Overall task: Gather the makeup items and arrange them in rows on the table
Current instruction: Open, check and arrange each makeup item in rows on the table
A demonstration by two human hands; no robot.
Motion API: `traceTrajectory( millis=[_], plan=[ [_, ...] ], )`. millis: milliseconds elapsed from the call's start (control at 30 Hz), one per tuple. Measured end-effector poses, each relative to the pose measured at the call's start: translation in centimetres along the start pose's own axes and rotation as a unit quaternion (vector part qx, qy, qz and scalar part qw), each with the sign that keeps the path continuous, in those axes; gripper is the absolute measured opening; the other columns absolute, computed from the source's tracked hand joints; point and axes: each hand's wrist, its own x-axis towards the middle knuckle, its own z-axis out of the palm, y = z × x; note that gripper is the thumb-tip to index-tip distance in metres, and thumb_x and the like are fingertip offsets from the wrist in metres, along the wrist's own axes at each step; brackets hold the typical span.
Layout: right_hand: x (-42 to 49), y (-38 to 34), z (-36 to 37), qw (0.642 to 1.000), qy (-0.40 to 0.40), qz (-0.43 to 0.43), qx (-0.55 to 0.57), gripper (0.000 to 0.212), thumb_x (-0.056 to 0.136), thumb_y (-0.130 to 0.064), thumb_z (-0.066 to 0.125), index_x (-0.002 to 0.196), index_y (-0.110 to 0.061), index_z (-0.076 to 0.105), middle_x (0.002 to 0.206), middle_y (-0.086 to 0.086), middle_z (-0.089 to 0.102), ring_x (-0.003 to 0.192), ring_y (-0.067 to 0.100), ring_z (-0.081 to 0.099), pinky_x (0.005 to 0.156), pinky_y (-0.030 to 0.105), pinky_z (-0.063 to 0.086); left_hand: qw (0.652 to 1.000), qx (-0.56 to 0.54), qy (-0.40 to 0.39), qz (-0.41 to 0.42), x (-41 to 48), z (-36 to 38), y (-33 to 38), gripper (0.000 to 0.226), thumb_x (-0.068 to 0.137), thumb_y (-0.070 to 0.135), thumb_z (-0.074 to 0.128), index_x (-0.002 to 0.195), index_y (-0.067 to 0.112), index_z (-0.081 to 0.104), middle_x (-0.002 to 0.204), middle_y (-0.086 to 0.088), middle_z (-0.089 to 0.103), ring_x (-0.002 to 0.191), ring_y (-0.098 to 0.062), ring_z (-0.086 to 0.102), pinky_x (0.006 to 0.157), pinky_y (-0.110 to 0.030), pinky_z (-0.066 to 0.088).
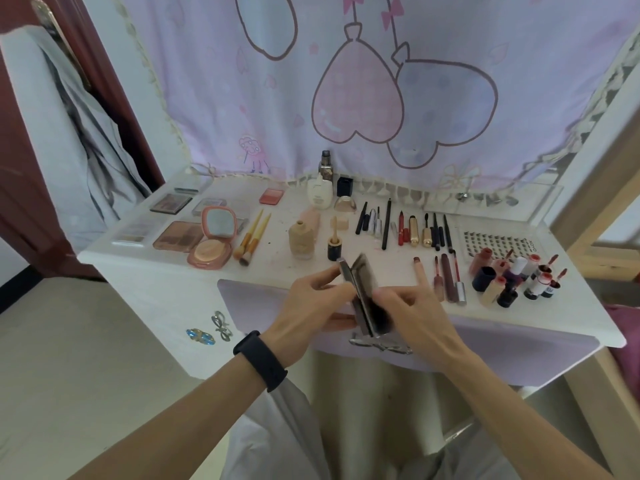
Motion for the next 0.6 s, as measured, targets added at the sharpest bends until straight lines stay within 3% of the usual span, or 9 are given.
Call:
traceTrajectory(
  millis=[33,67,133,200,233,300,367,467,600],
  plan=[
    [-0.1,-0.3,0.1,1.0,0.002,-0.006,0.015,0.044,0.094,-0.042,0.064,0.08,-0.003,0.078,0.096,0.004,0.067,0.102,0.002,0.047,0.079,0.031,0.019,1.0,-0.021,-0.012,-0.003,-0.2,-0.2,0.1,0.033,0.09,0.011,0.063,0.123,0.012,0.068,0.107,-0.016,0.074,0.093,-0.034,0.073,0.079,-0.039,0.061],
    [-0.2,-0.6,0.2,1.0,0.003,-0.009,0.009,0.052,0.088,-0.056,0.062,0.081,-0.008,0.08,0.084,0.011,0.071,0.099,0.01,0.055,0.069,0.022,0.009,0.999,-0.04,-0.021,-0.006,-0.3,-0.3,0.0,0.029,0.091,0.012,0.062,0.119,0.011,0.07,0.108,-0.017,0.074,0.094,-0.036,0.073,0.078,-0.038,0.061],
    [0.0,-1.5,0.5,0.999,0.002,-0.008,-0.048,0.045,0.082,-0.07,0.059,0.084,-0.031,0.082,0.067,-0.002,0.074,0.082,0.013,0.07,0.084,0.014,0.004,0.997,-0.062,-0.031,-0.012,-0.3,-0.6,0.1,0.029,0.09,0.016,0.061,0.117,0.01,0.069,0.111,-0.018,0.072,0.098,-0.039,0.071,0.08,-0.04,0.06],
    [0.4,-2.0,0.8,0.996,-0.002,0.009,-0.085,0.046,0.083,-0.077,0.054,0.079,-0.039,0.081,0.064,-0.006,0.074,0.064,0.011,0.07,0.093,0.006,0.025,0.996,-0.074,-0.037,-0.021,-0.3,-1.0,0.3,0.024,0.094,0.019,0.059,0.112,0.006,0.07,0.113,-0.019,0.071,0.1,-0.039,0.07,0.082,-0.04,0.059],
    [0.7,-2.3,0.9,0.995,-0.001,0.012,-0.101,0.052,0.08,-0.081,0.05,0.079,-0.039,0.08,0.064,-0.004,0.074,0.057,0.009,0.066,0.078,0.016,0.053,0.996,-0.081,-0.035,-0.029,-0.2,-1.2,0.4,0.023,0.096,0.019,0.058,0.107,0.006,0.072,0.112,-0.019,0.072,0.1,-0.039,0.071,0.081,-0.039,0.059],
    [1.4,-3.0,1.2,0.992,-0.007,0.028,-0.124,0.072,0.073,-0.088,0.047,0.082,-0.025,0.08,0.069,0.004,0.074,0.058,0.018,0.067,0.065,0.034,0.054,0.993,-0.104,-0.026,-0.051,0.0,-1.6,0.7,0.023,0.096,0.021,0.058,0.099,0.007,0.077,0.107,-0.018,0.073,0.097,-0.036,0.072,0.076,-0.036,0.06],
    [1.6,-4.0,1.3,0.991,-0.016,0.042,-0.124,0.087,0.068,-0.095,0.044,0.087,-0.018,0.079,0.079,0.009,0.076,0.075,0.031,0.072,0.082,0.05,0.058,0.989,-0.136,-0.015,-0.062,0.1,-2.1,0.7,0.023,0.095,0.021,0.059,0.094,0.01,0.079,0.105,-0.018,0.073,0.101,-0.036,0.07,0.075,-0.035,0.06],
    [1.7,-4.4,1.6,0.992,-0.036,0.032,-0.114,0.082,0.063,-0.103,0.037,0.094,-0.039,0.078,0.086,-0.009,0.078,0.078,0.014,0.073,0.085,0.028,0.052,0.978,-0.197,0.009,-0.066,0.1,-3.1,0.9,0.028,0.093,0.021,0.06,0.111,0.003,0.071,0.114,-0.024,0.069,0.114,-0.041,0.064,0.083,-0.042,0.06],
    [1.7,-4.6,2.8,0.994,-0.048,0.019,-0.099,0.067,0.062,-0.098,0.052,0.101,-0.047,0.072,0.086,-0.023,0.076,0.08,-0.002,0.072,0.083,0.036,0.06,0.97,-0.231,0.025,-0.076,-0.4,-4.5,1.3,0.057,0.084,0.023,0.069,0.13,-0.008,0.056,0.129,-0.031,0.06,0.11,-0.044,0.065,0.088,-0.041,0.058]
  ],
)
